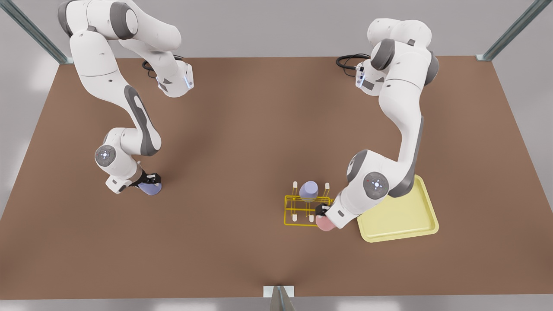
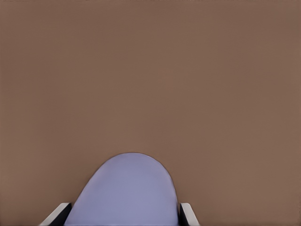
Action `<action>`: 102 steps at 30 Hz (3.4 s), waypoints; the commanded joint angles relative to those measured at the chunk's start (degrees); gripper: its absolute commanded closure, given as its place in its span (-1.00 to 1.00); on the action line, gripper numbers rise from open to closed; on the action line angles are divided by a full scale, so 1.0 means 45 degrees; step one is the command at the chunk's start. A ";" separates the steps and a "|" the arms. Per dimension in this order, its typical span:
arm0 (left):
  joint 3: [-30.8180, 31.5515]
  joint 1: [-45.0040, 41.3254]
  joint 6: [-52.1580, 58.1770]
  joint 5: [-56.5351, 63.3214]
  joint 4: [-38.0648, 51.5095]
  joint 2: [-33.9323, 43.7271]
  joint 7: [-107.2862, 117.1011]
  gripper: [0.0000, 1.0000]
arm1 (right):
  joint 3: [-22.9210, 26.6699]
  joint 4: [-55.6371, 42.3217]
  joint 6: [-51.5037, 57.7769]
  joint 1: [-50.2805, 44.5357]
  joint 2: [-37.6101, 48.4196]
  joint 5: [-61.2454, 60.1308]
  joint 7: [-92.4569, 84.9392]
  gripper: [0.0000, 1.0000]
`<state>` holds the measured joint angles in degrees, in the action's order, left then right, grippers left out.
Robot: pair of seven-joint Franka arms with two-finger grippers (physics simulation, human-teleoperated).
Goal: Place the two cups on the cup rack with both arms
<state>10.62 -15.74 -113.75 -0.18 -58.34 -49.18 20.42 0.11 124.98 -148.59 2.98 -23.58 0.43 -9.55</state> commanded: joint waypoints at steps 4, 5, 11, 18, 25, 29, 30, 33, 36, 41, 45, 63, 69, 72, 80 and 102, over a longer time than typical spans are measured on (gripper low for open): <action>-0.0035 0.0117 0.0451 0.0098 -0.0024 0.0263 0.2141 -1.00 | -0.0005 0.0138 0.0344 0.0001 -0.0014 0.0079 -0.0105 -0.63; 0.0043 0.1074 0.1995 0.0078 0.0015 0.1024 0.2083 -1.00 | -0.0005 0.0157 0.0481 0.0001 0.0005 0.0079 -0.0105 -0.63; -0.2027 0.1192 0.4087 0.1426 -0.6526 0.7996 -0.2956 -1.00 | -0.0005 0.0157 0.0911 0.0001 0.0142 0.0060 -0.0339 -0.63; -0.1403 0.1075 0.5396 0.0605 -0.6177 0.7647 -0.2898 -1.00 | -0.0005 -0.0018 0.0911 0.0001 0.0005 0.0060 -0.0417 -0.55; -0.1441 0.1192 0.5356 0.0547 -0.6137 0.7022 -0.2878 -1.00 | -0.0005 -0.0527 0.1711 0.0060 0.0103 -0.0175 -0.0573 -0.55; -0.1441 0.1720 0.5434 -0.0078 -0.6157 0.7041 -0.2937 -1.00 | -0.0044 -0.0643 0.1750 0.0040 0.0044 -0.0175 -0.0652 -0.55; -0.1441 0.1720 0.5357 -0.0098 -0.6157 0.7022 -0.2937 -1.00 | -0.0141 -0.0643 0.1750 0.0040 0.0064 -0.0175 -0.0652 -0.55; -0.1422 0.1681 0.5201 -0.0058 -0.6137 0.6885 -0.2937 -1.00 | -0.0394 -0.0975 0.1983 0.0040 0.0064 -0.0175 -0.0671 -0.55; -0.1422 0.1641 0.5063 -0.0098 -0.6137 0.6885 -0.2937 -1.00 | -0.0512 -0.2185 0.3526 -0.0057 0.0005 -0.1620 -0.2057 -0.55; -0.1422 0.1700 0.5024 -0.0254 -0.6118 0.6865 -0.2937 -1.00 | -0.1703 -0.3202 0.4075 -0.0096 -0.0034 -0.1893 -0.2038 -0.55; -0.1422 0.1778 0.4848 -0.0234 -0.6137 0.6748 -0.2937 -1.00 | -0.2563 -0.3944 0.4192 -0.0448 -0.0053 -0.3143 -0.1999 -0.55; -0.0855 0.1837 0.4673 -0.0078 -0.6059 0.6533 -0.2956 -1.00 | -0.2719 -1.3456 0.3548 -0.4667 -0.6381 -1.1893 -0.1101 -0.56; -0.0816 0.1817 0.4673 -0.0059 -0.6059 0.6572 -0.2917 -1.00 | -0.2700 -1.3866 0.2005 -0.5780 -0.7026 -1.2558 -0.1101 -0.56; -0.0758 0.1739 0.4692 -0.0059 -0.6059 0.6572 -0.2898 -1.00 | -0.2680 -1.4003 0.1926 -0.5897 -0.7143 -1.2558 -0.1120 -0.56; -0.0719 0.1720 0.4751 -0.0059 -0.6059 0.6611 -0.2859 -1.00 | -0.1880 -1.4003 0.2102 -0.6542 -0.7202 -1.2323 -0.0007 -0.55; -0.0016 0.1739 0.4848 0.0547 -0.6040 0.6768 -0.1882 -1.00 | -0.1528 -1.5331 0.1985 -0.7186 -0.7749 -1.2558 0.0226 -0.99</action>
<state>10.52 -7.92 -92.02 2.23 -85.54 -18.79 10.51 -6.74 56.15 -139.67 -29.36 -58.57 -55.87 -10.92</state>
